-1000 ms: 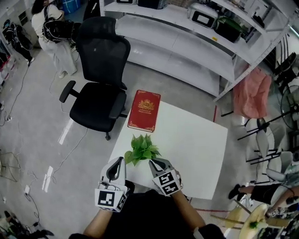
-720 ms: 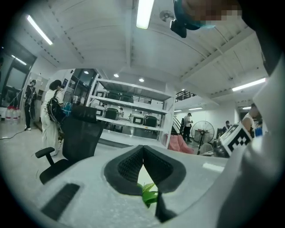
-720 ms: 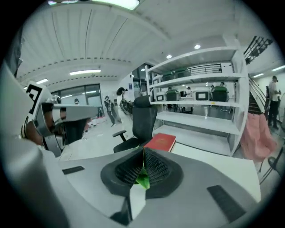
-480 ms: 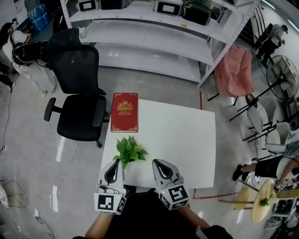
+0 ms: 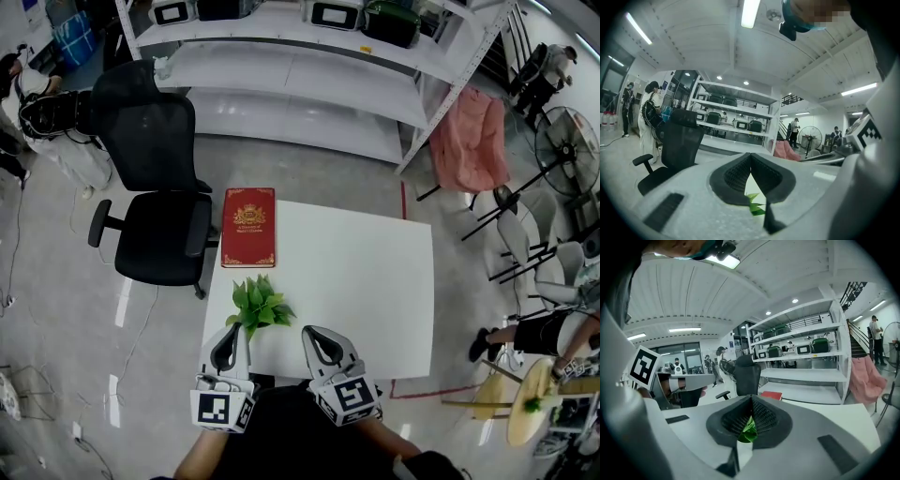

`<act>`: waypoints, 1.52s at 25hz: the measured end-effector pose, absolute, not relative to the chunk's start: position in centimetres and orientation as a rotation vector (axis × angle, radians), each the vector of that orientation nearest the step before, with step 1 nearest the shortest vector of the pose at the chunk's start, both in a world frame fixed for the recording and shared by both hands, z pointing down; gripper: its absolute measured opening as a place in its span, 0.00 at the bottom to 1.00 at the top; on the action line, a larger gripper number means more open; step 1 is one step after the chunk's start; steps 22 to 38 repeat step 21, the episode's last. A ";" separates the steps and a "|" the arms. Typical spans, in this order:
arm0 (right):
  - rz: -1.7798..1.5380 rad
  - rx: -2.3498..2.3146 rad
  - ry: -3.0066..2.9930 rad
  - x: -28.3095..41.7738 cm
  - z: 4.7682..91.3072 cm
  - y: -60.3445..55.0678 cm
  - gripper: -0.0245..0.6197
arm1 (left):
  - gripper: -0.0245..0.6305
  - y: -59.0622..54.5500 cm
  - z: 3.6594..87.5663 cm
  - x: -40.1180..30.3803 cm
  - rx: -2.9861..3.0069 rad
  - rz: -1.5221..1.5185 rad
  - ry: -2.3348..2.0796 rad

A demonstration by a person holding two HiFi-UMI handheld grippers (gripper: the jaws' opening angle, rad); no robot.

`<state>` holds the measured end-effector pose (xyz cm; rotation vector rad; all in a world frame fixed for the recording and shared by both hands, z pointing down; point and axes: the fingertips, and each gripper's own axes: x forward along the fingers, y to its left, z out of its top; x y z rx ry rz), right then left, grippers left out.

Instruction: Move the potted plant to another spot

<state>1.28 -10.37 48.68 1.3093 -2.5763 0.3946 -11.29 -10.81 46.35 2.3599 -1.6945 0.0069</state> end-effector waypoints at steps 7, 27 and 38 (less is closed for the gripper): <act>0.400 1.295 -2.575 1.3 49.0 -10.6 0.05 | 0.06 -11.1 46.4 -11.3 2.353 0.015 -1.703; 0.394 1.259 -2.586 1.2 48.9 -10.6 0.05 | 0.06 -11.0 46.2 -11.0 2.340 0.028 -1.708; 0.394 1.259 -2.586 1.2 48.9 -10.6 0.05 | 0.06 -11.0 46.2 -11.0 2.340 0.028 -1.708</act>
